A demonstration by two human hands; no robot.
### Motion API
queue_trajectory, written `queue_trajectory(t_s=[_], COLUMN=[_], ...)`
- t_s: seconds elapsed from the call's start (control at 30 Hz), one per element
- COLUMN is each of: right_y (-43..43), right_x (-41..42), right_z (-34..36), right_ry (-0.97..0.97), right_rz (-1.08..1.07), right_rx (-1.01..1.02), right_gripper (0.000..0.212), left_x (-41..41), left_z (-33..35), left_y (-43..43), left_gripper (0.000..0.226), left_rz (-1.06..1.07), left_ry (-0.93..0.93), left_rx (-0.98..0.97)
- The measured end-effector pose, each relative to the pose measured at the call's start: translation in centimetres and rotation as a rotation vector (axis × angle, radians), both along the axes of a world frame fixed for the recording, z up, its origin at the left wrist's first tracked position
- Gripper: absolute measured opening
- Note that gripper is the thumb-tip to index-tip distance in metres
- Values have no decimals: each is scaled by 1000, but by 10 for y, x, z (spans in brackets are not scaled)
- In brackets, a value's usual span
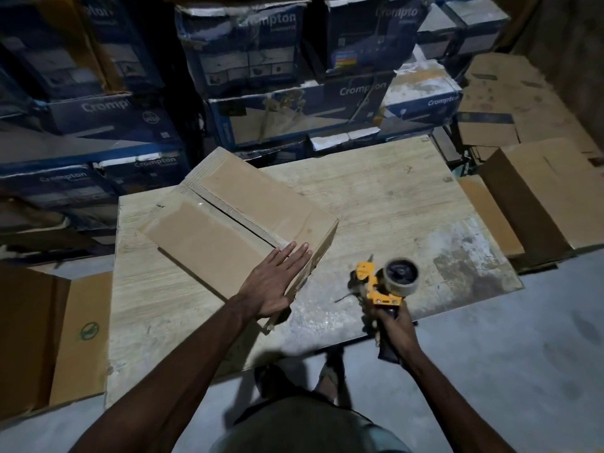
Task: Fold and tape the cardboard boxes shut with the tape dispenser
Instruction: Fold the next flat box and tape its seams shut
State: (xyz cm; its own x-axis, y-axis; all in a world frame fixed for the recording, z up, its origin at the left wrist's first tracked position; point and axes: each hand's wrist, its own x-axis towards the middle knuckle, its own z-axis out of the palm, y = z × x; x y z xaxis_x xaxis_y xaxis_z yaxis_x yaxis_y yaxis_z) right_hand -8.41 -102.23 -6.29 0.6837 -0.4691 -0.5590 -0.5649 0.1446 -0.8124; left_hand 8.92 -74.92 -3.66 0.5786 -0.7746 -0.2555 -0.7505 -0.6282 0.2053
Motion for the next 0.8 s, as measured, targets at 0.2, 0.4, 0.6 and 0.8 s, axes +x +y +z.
queue_trajectory(t_s=[0.2,0.4,0.6,0.8], right_y=[-30,-24,36,41], right_x=[57,84,48,76], right_z=[-19,-59,15,13], right_ry=[-41,142,-333,-407], right_rz=[-395,-488,84,1036], right_rx=[290,386,-888,-1202], right_gripper=[30,82,70,79], left_x=[-14,-43,-100,-110], left_z=[-7,0,-12,-16], left_y=[5,23,36,9], left_gripper=[94,86,76,79], left_rz=[-78,-139,469,666], left_ry=[-11,56,-47,-178], left_rx=[-26,-24,-133,-69])
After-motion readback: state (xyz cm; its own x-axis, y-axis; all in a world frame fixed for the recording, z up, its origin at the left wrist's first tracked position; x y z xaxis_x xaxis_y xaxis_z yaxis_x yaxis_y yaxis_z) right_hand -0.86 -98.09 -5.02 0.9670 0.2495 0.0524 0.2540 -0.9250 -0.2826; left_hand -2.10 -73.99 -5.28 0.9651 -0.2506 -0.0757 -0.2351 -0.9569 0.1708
